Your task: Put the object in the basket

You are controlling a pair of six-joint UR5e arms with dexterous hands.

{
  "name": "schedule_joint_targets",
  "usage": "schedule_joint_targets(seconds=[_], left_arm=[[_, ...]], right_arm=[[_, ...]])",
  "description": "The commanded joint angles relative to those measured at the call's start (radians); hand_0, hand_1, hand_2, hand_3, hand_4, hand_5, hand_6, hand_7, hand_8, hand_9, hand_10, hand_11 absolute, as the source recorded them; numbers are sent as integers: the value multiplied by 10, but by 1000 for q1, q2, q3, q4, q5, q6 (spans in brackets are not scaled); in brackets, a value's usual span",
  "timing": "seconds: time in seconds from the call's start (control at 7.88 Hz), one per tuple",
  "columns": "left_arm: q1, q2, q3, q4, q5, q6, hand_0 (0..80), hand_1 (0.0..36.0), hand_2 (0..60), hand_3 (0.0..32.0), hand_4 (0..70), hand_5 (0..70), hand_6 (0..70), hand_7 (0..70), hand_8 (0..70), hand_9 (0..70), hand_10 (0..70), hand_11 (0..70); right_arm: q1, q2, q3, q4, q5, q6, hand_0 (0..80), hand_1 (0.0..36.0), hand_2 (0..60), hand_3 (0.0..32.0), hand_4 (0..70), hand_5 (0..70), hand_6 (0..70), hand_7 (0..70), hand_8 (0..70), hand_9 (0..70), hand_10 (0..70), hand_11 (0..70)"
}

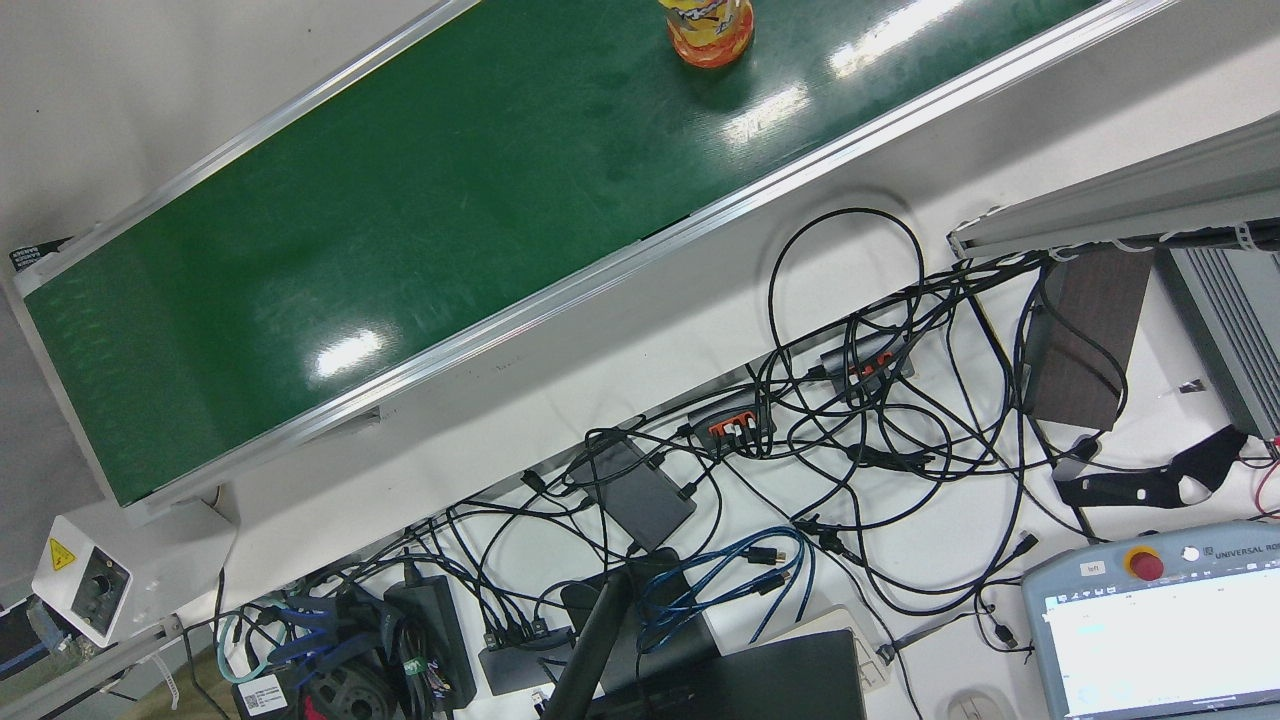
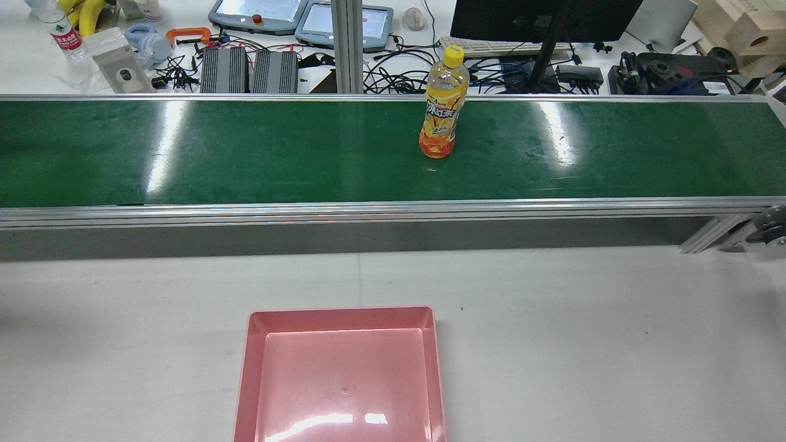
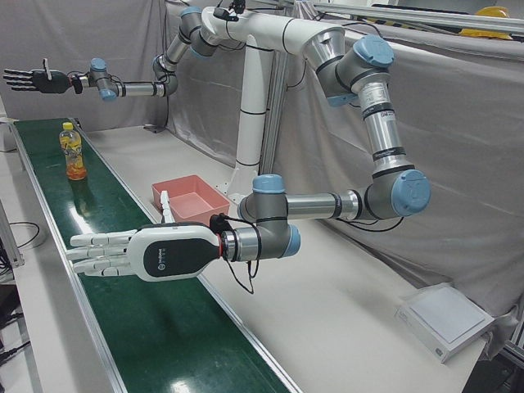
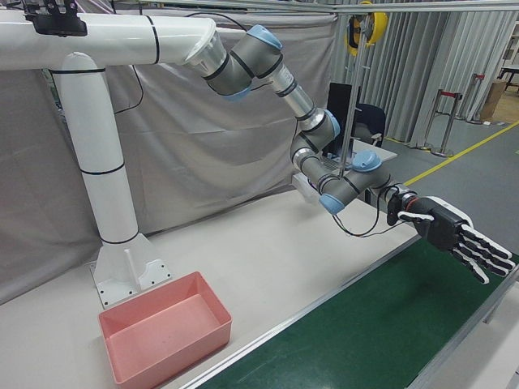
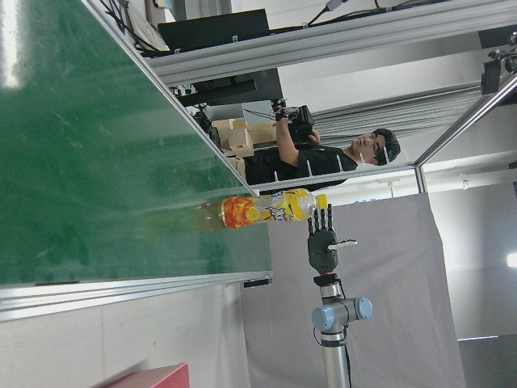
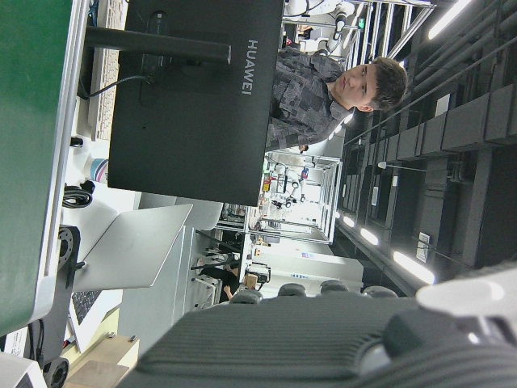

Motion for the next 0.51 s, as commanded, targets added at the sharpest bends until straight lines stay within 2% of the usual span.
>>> schedule_joint_targets(seconds=[0.0,0.38], left_arm=[[-1,3,-2,2,-1,1,464,91,0,0,0,38,0,0,0,0,53,92],[-1,41,3,-6,-4,11,459,83,0,0,0,12,0,0,0,0,52,90]], right_arm=[[0,0,-3,0,0,0,0,0,0,0,0,0,0,0,0,0,0,0],[0,0,-2,0,0,0,0,0,0,0,0,0,0,0,0,0,0,0]])
